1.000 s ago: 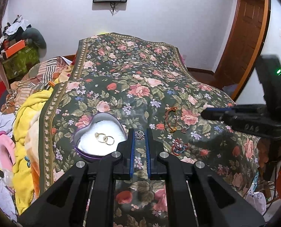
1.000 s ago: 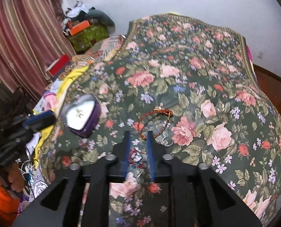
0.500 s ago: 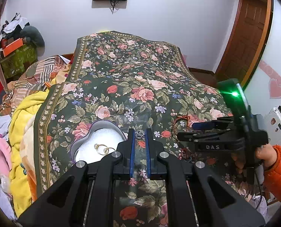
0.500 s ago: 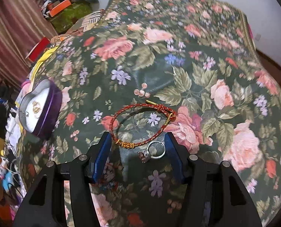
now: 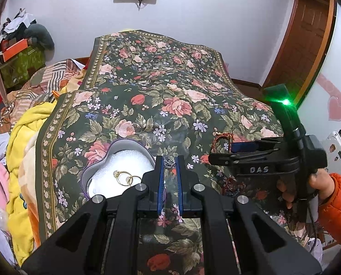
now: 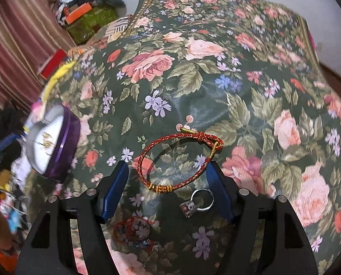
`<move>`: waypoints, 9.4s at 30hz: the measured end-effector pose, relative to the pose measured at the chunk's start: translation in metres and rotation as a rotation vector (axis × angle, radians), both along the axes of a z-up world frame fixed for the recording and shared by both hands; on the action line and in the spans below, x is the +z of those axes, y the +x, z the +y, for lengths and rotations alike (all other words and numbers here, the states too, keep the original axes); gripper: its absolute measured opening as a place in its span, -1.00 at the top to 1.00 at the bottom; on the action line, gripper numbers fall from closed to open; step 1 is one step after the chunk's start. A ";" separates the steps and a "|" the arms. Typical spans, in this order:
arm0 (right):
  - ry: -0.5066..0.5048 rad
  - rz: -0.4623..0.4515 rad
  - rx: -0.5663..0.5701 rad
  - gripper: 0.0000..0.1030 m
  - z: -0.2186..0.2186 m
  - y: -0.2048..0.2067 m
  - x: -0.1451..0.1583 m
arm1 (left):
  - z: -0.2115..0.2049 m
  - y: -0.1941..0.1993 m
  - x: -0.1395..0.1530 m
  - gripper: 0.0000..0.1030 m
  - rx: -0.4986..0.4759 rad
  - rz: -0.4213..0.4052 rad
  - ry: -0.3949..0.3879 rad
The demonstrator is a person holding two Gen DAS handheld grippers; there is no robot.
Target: Organize jewelry
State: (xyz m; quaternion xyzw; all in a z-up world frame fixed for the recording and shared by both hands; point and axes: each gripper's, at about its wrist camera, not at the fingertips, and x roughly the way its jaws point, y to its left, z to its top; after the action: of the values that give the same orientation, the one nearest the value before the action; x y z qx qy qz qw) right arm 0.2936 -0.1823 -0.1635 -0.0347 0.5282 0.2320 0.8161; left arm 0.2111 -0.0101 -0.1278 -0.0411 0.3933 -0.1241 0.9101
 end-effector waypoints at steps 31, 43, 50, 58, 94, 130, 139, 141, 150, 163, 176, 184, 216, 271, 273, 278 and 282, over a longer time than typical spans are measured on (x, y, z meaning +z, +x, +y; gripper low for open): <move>0.104 -0.182 0.075 0.93 0.028 -0.019 0.062 | 0.047 -0.014 0.028 0.83 0.114 -0.068 0.013; -0.039 -0.110 0.085 0.88 0.040 -0.009 0.027 | 0.067 -0.019 0.024 0.83 0.155 -0.058 0.024; -0.098 -0.043 0.075 0.86 0.025 -0.003 0.008 | 0.063 -0.013 0.015 0.83 0.140 -0.042 0.024; -0.094 -0.107 0.124 0.13 0.023 -0.021 0.019 | 0.057 -0.005 0.005 0.83 0.122 -0.023 0.019; 0.069 -0.110 0.094 0.89 0.001 -0.025 0.026 | 0.046 -0.003 0.001 0.83 0.105 -0.012 0.009; 0.233 -0.244 0.308 0.89 0.077 -0.063 0.096 | 0.063 -0.014 0.005 0.83 0.109 -0.011 0.019; 0.214 -0.138 0.312 0.89 0.091 -0.049 0.066 | 0.062 -0.006 -0.011 0.83 0.095 0.028 0.017; 0.211 -0.129 0.306 0.89 0.092 -0.046 0.062 | 0.062 -0.003 -0.014 0.83 0.094 0.037 0.012; 0.204 -0.114 0.298 0.89 0.106 -0.031 0.052 | 0.067 0.005 -0.017 0.83 0.105 0.044 -0.005; 0.167 -0.146 0.308 0.69 0.107 -0.035 0.061 | 0.073 0.001 -0.007 0.83 0.125 0.026 0.002; 0.079 -0.298 0.159 0.56 0.027 -0.051 0.097 | 0.036 -0.009 0.018 0.54 0.061 -0.023 0.030; 0.011 -0.311 0.071 0.30 -0.023 -0.062 0.093 | -0.008 -0.011 0.023 0.28 -0.026 -0.024 0.041; -0.045 -0.048 0.136 0.67 -0.021 -0.030 -0.003 | -0.058 0.032 -0.042 0.27 -0.127 0.153 0.036; 0.178 -0.103 -0.021 0.80 -0.092 -0.073 0.029 | -0.075 -0.004 -0.013 1.00 -0.115 0.065 0.031; 0.182 -0.106 -0.019 0.80 -0.090 -0.073 0.032 | -0.070 -0.005 -0.004 1.00 -0.103 0.044 0.023; 0.192 -0.119 -0.009 0.80 -0.086 -0.074 0.039 | -0.059 -0.011 0.014 1.00 -0.082 0.004 0.005; 0.201 -0.138 0.003 0.80 -0.079 -0.073 0.048 | -0.049 -0.016 0.028 1.00 -0.058 -0.032 0.002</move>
State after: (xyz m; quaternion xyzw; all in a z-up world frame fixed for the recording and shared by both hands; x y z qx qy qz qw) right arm 0.2207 -0.2609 -0.1158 0.0306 0.4450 0.2819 0.8495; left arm 0.1955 -0.0592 -0.0999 -0.0266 0.3800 -0.1509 0.9122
